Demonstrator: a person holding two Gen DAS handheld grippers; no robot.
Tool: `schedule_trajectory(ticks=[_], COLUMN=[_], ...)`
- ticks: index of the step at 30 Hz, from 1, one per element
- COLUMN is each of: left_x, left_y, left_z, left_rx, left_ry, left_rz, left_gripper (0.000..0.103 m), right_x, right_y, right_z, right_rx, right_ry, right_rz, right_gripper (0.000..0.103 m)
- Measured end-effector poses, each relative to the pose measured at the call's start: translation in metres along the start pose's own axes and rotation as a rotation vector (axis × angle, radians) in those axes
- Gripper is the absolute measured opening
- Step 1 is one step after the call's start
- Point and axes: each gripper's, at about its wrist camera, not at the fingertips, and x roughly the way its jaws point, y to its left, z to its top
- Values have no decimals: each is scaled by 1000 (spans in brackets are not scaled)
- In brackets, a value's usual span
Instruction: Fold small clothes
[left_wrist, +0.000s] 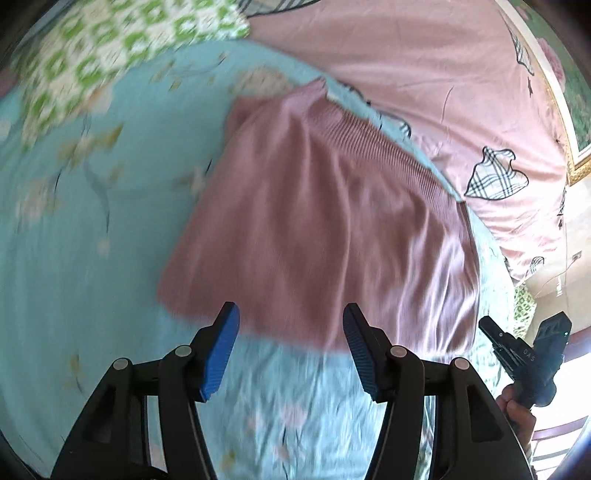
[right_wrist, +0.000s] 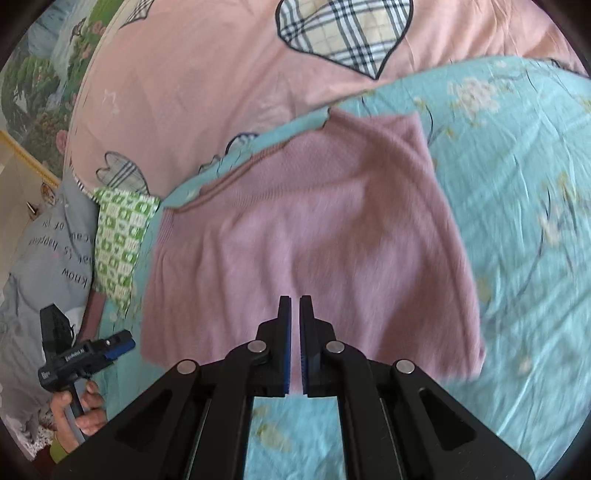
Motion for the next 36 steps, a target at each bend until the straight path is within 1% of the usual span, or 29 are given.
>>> schedule_trajectory(ticks=[2,3,4,5,9,12,15,16,20,23,24,26,28,30,31,34,36], left_x=[-2,-2,-2,-2,4,11,18,20,29,35,38,43,53,59,61,67,70], left_y=[7,10,13,16,21,21,19,20,26,33,36,41,49,53,53,47,42], left_z=[-19,-26,-33,-40,-58,-63,-61,-60,-48,-34,-29,-22,-15,-10,-7,5,15], left_rx=[-19,-27,-36,-47,-69,-82,-95,-104,-176,-237,-258,-298,-364,-412,-431,-434,-406], left_ry=[13,16,22,31,50,60,57,58,54,26,12,0,-6,-38,-69,-103,-122], left_rz=[-5,-5,-9,-17,-19,-31,-33,-40,-68,-74,-71,-59,-68,-75,-71,-33,-2], left_gripper=[59,59,59,59,61,62,63,66,67,69,71,72,72,75,76,77,75], right_x=[-2,-4,-6,-10,-16,-19,-22,-23,-24,-24,-24,-24,-22,-20,-18,-12,-7], right_y=[3,4,5,6,8,9,9,9,10,10,9,9,8,8,7,8,8], right_z=[-14,-21,-26,-35,-58,-72,-82,-84,-92,-93,-94,-94,-93,-91,-89,-84,-80], right_rx=[4,9,11,13,21,28,36,38,45,47,50,53,59,62,60,46,40], right_ry=[15,19,20,12,33,49,57,60,71,73,74,74,76,83,86,102,114], right_rz=[2,4,3,3,2,0,3,3,7,8,8,2,4,5,7,8,12], right_gripper=[20,34,43,45,46,48,51,52,55,56,57,57,57,57,57,57,57])
